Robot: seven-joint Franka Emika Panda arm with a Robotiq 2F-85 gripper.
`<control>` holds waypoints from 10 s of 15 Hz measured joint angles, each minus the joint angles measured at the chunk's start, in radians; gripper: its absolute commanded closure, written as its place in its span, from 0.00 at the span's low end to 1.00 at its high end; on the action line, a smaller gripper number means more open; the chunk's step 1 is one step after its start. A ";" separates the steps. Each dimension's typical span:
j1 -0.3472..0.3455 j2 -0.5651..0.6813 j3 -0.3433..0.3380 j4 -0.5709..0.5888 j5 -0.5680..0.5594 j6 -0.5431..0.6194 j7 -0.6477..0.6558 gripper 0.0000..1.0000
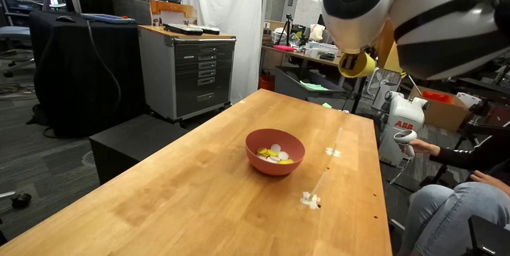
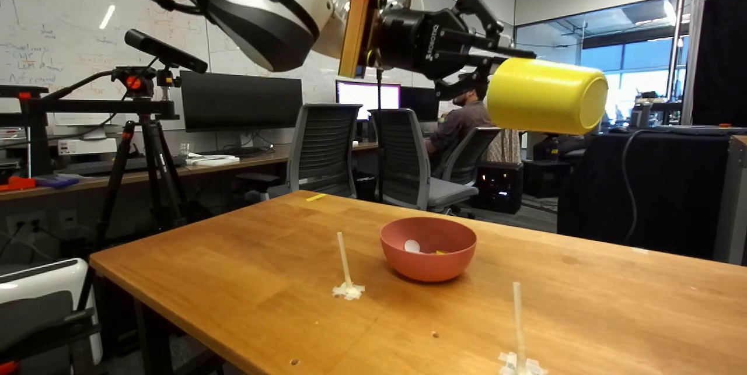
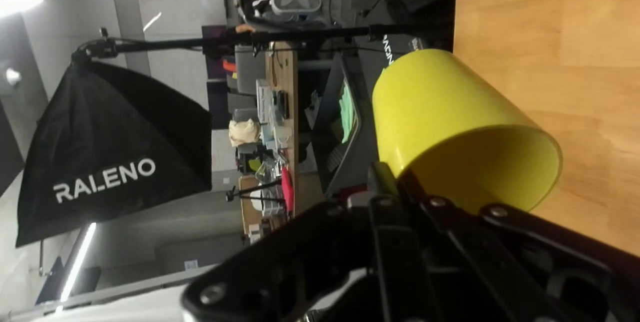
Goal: Pour the contents in the yellow cup into the pink bowl
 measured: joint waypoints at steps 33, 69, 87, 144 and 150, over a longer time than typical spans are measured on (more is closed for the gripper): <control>-1.183 -0.390 1.079 0.116 0.024 0.163 0.504 0.99; -1.241 -0.146 1.099 0.123 0.253 0.245 0.815 0.99; -1.241 -0.039 1.034 0.221 0.231 0.358 0.634 0.99; -1.164 -0.065 0.999 0.195 0.445 0.280 0.137 0.00; -1.038 -0.249 1.022 0.076 0.316 0.236 0.136 0.00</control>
